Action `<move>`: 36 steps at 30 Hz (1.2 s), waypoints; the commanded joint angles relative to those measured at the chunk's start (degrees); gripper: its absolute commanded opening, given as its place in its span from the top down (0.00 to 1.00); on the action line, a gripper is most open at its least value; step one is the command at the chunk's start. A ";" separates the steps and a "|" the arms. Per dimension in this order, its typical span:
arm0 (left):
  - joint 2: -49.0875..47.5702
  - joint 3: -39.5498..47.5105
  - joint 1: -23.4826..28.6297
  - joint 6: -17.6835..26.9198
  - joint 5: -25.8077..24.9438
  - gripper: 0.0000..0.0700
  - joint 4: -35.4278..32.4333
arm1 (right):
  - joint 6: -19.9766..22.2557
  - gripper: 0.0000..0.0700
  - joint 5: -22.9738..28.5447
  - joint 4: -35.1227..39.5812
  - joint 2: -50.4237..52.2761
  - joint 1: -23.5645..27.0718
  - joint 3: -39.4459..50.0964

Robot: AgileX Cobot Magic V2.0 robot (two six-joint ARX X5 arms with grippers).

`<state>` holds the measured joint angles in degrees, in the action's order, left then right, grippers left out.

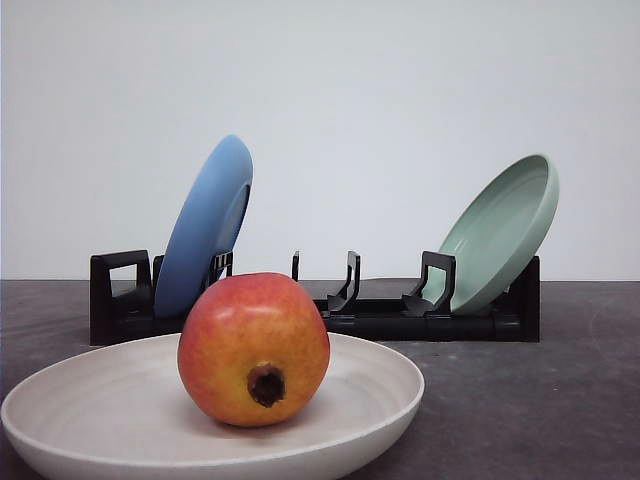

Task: Place pomegranate in white plate

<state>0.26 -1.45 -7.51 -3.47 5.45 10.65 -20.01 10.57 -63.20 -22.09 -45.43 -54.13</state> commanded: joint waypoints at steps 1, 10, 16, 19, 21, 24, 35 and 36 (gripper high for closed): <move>-0.10 0.79 0.20 1.30 -0.80 1.00 -0.20 | -0.57 0.96 0.02 0.57 -0.24 -0.57 -0.79; -0.10 0.79 1.65 3.24 -2.27 1.00 0.29 | -0.57 0.96 0.02 0.57 -0.24 -0.57 -0.79; -0.10 0.79 5.92 2.76 -2.24 1.00 0.26 | -0.57 0.96 0.02 0.57 -0.24 -0.57 -0.79; -0.10 0.79 7.01 2.92 -1.98 1.00 0.10 | -0.57 0.96 0.02 0.57 -0.24 -0.56 -0.79; -0.10 0.79 7.11 2.96 -1.83 1.00 0.03 | -0.57 0.96 0.02 0.57 -0.24 -0.57 -0.79; -0.10 0.79 7.10 2.95 -1.84 1.00 0.04 | -0.57 0.96 0.02 0.57 -0.24 -0.57 -0.79; -0.10 0.77 7.10 2.95 -1.84 1.00 0.05 | -0.57 0.96 0.02 0.57 -0.24 -0.55 -0.79; -0.10 0.77 7.10 2.95 -1.84 1.00 0.05 | -0.57 0.96 0.02 0.57 -0.24 -0.57 -0.79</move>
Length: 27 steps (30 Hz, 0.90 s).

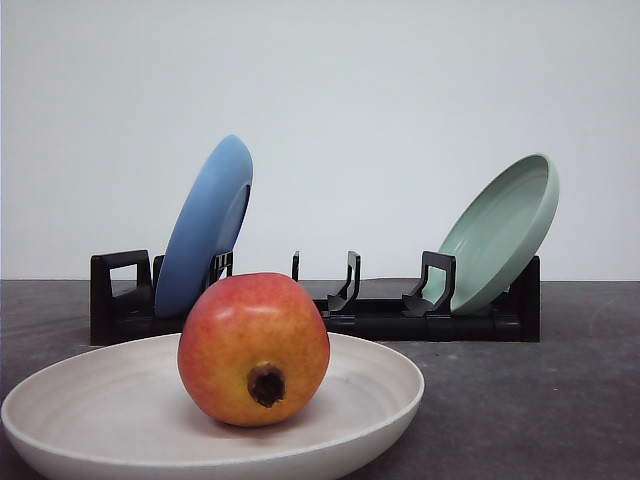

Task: Place pomegranate in white plate

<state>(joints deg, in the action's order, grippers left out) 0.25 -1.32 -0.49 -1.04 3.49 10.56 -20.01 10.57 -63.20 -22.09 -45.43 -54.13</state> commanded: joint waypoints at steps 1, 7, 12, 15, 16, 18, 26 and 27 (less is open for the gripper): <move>-0.09 0.63 0.09 0.52 0.13 1.00 0.14 | -0.57 0.96 0.02 0.57 -0.24 -0.56 -0.79; -0.09 0.63 0.09 0.51 0.12 1.00 0.14 | -0.57 0.96 0.31 0.57 -0.19 0.26 -0.74; -0.09 0.63 0.10 0.52 0.13 1.00 0.14 | 1.92 0.96 -1.46 3.34 0.19 11.02 2.66; -0.09 0.63 0.09 0.52 0.11 1.00 0.14 | 9.45 0.96 -0.91 10.37 2.36 21.37 8.61; -0.09 0.63 0.10 0.52 0.12 1.00 0.14 | 11.42 0.96 -1.17 15.28 3.53 25.19 11.58; -0.09 0.63 0.11 0.52 0.13 1.00 0.14 | 13.98 0.96 -2.05 26.44 6.12 31.92 17.81; -0.09 0.63 0.09 0.52 0.11 1.00 0.14 | 16.16 0.96 -3.69 54.66 15.20 46.03 36.33; -0.09 0.63 0.10 0.52 0.13 1.00 0.14 | 17.27 0.96 -3.69 54.71 16.19 46.59 37.87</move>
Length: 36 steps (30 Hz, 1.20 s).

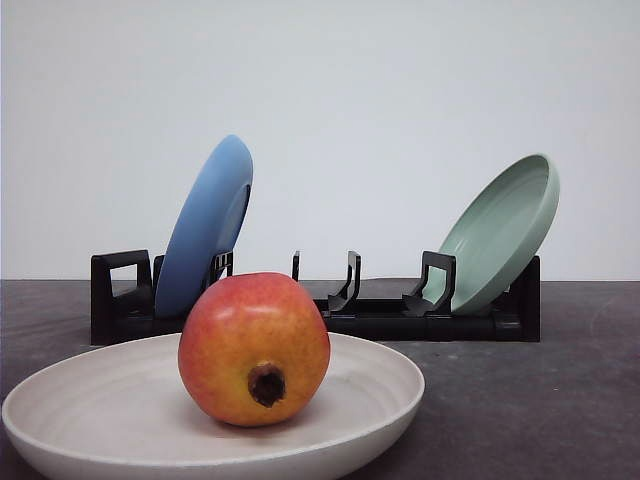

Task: Place pomegranate in white plate

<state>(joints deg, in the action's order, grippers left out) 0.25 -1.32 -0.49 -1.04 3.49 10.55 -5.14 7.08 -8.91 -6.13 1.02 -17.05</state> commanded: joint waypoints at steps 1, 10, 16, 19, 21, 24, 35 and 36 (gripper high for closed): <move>-0.09 0.63 0.10 0.52 0.13 1.00 0.15 | 3.45 0.96 -0.22 0.43 1.11 0.47 2.27; -0.09 0.63 0.09 0.50 0.13 1.00 0.15 | 9.02 0.96 -0.20 2.58 5.92 0.63 13.43; -0.09 0.63 0.11 0.50 0.11 1.00 0.15 | 8.90 0.96 -0.80 0.70 5.92 0.17 16.39; -0.09 0.63 0.11 0.50 0.13 1.00 0.15 | 9.29 0.96 -0.89 -1.21 5.92 0.19 16.39; -0.09 0.63 0.11 0.50 0.13 1.00 0.15 | 9.46 0.96 -1.04 -1.18 5.92 0.17 16.39; -0.09 0.63 0.11 0.50 0.13 1.00 0.15 | 9.25 0.96 -2.11 -1.25 5.92 0.17 16.39; -0.09 0.63 0.09 0.50 0.13 1.00 0.15 | 8.81 0.96 -2.63 0.07 5.92 0.19 16.39; -0.09 0.63 0.11 0.50 0.11 1.00 0.15 | 8.81 0.96 -2.63 0.07 5.92 0.19 16.39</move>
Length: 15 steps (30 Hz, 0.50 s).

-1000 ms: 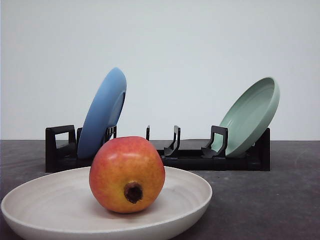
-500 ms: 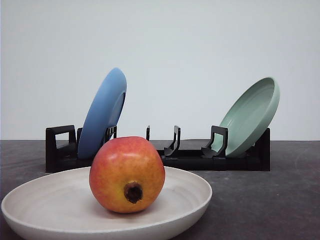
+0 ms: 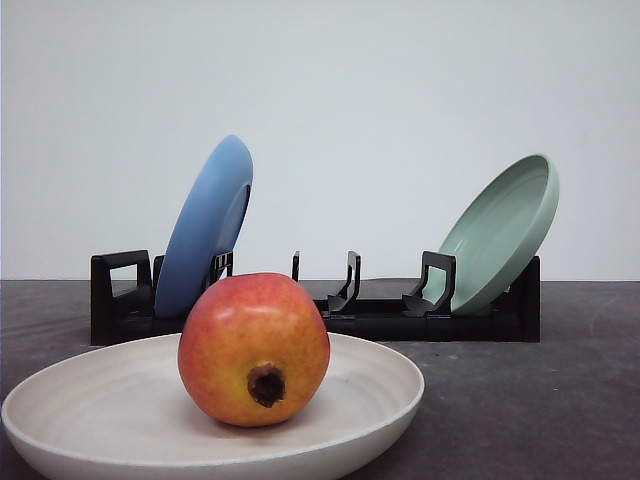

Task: Place pomegranate in white plate

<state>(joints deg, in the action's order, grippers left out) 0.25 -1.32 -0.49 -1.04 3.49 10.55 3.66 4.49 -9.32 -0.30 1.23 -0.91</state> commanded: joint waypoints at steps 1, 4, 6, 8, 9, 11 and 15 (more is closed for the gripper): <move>-0.09 0.63 0.11 0.50 0.11 1.00 0.15 | 0.00 0.96 -0.04 0.48 0.09 -0.02 0.24; -0.09 0.63 0.11 0.50 0.13 1.00 0.15 | 0.02 0.96 -0.04 0.48 0.09 -0.02 0.24; -0.09 0.63 0.10 0.50 0.13 1.00 0.15 | 0.00 0.96 -0.02 0.48 0.09 -0.02 0.24; -0.09 0.63 0.09 0.50 0.13 1.00 0.15 | 0.00 0.96 -0.02 0.48 0.09 -0.02 0.24; -0.09 0.63 0.09 0.50 0.11 1.00 0.15 | 0.00 0.96 -0.03 0.48 0.09 -0.02 0.24; -0.09 0.63 0.09 0.50 0.13 1.00 0.15 | 0.00 0.96 -0.02 0.48 0.09 -0.02 0.24; -0.09 0.63 0.09 0.50 0.13 1.00 0.15 | 0.00 0.96 -0.02 0.48 0.09 -0.02 0.24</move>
<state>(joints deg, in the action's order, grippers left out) 0.25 -1.32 -0.49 -1.04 3.49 10.55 3.66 4.49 -9.30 -0.30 1.23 -0.91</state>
